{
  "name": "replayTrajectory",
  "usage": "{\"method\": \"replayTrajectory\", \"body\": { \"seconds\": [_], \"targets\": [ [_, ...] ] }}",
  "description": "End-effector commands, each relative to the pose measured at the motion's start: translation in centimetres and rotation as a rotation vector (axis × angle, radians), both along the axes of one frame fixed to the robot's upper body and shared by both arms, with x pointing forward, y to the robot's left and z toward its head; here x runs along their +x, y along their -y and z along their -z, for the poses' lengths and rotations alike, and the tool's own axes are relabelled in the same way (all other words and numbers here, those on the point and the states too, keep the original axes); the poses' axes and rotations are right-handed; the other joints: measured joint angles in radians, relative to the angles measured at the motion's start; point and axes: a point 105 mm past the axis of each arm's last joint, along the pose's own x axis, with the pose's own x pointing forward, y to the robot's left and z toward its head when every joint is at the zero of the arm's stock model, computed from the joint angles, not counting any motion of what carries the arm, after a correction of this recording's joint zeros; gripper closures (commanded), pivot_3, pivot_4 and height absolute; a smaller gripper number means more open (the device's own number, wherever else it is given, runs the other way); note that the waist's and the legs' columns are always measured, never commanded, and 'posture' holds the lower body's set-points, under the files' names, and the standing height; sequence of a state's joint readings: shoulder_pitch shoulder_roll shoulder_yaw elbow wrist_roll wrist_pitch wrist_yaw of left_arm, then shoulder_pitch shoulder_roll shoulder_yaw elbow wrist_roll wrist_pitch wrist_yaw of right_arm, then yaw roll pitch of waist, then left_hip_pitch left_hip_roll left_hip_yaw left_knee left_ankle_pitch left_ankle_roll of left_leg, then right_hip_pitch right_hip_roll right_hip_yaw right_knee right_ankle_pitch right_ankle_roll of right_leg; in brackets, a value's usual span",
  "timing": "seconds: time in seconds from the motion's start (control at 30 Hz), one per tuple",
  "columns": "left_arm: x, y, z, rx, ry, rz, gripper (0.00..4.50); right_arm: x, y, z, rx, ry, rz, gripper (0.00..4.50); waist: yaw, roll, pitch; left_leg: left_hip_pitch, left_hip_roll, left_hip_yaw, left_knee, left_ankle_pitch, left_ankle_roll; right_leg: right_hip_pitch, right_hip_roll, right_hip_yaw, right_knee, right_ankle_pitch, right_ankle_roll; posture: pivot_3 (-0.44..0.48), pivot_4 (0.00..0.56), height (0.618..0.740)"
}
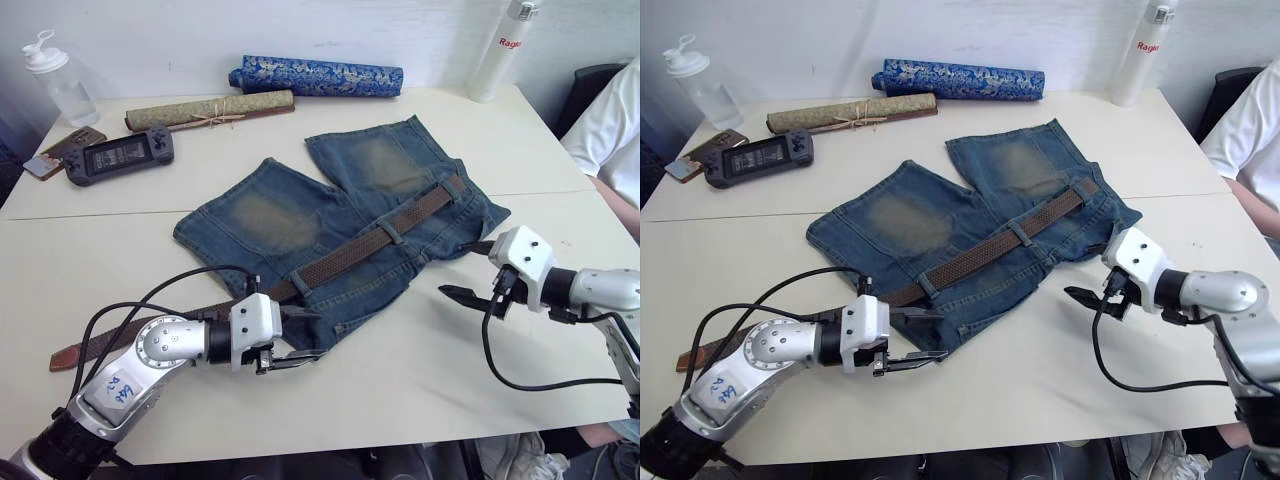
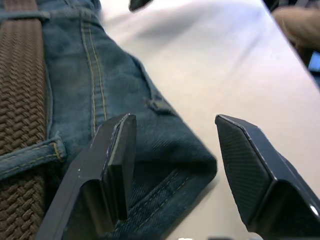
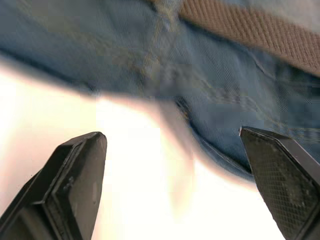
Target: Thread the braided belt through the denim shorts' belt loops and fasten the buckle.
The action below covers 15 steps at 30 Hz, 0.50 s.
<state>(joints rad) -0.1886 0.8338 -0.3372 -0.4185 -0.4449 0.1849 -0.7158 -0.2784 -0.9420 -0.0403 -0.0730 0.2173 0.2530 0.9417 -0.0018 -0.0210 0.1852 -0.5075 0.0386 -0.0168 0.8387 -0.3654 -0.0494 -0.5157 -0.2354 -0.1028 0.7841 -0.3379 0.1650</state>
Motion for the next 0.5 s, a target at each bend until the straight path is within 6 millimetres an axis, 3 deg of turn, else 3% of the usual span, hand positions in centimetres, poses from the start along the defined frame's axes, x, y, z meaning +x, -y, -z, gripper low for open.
{"method": "replayTrajectory", "body": {
  "seconds": [0.03, 0.2, 0.3, 0.4, 0.5],
  "targets": [
    [0.5, 0.4, 0.3, 0.09, 0.053, 0.028, 1.71, 1.6, 1.5, 0.5, -0.177, 0.042, 0.022, 0.0, 0.0, 0.0, 0.0, 0.0, 0.0, 0.0, 0.0, 0.0, 0.0, 0.0, 0.0, 0.0, 0.0, 0.0, 0.0, 0.0, 0.15, 0.645],
    [1.5, 1.7, 0.5, 0.145, 0.108, 0.043, 1.71, 4.7, 3.9, 2.2, -0.441, 0.088, 0.077, 0.0, -0.001, -0.002, -0.002, 0.0, 0.0, 0.001, 0.0, 0.001, -0.001, 0.0, 0.0, 0.001, 0.0, 0.001, 0.0, 0.0, 0.15, 0.645],
    [1.6, 1.7, 0.5, 0.163, 0.117, 0.039, 1.71, 6.0, 4.2, 2.4, -0.491, 0.119, 0.08, 0.0, 0.0, -0.005, -0.003, 0.001, 0.0, 0.0, 0.0, 0.001, -0.001, 0.001, 0.0, 0.001, 0.0, 0.001, 0.0, 0.0, 0.15, 0.645],
    [1.4, 1.5, 0.3, 0.168, 0.118, 0.039, 2.89, 6.6, 4.6, 2.9, -0.524, 0.113, 0.08, 0.0, -0.001, -0.007, -0.004, 0.001, 0.0, 0.0, 0.001, 0.001, -0.002, 0.002, 0.0, 0.001, 0.0, 0.001, 0.0, 0.0, 0.15, 0.645],
    [1.4, 1.5, 0.1, 0.169, 0.121, 0.034, 4.19, 6.0, 4.6, 3.9, -0.493, 0.042, 0.06, 0.85, 0.002, -0.009, -0.006, 0.001, 0.0, 0.0, 0.001, 0.001, -0.002, 0.002, 0.0, 0.0, 0.0, 0.001, 0.0, 0.0, 0.15, 0.645]
  ]
}}
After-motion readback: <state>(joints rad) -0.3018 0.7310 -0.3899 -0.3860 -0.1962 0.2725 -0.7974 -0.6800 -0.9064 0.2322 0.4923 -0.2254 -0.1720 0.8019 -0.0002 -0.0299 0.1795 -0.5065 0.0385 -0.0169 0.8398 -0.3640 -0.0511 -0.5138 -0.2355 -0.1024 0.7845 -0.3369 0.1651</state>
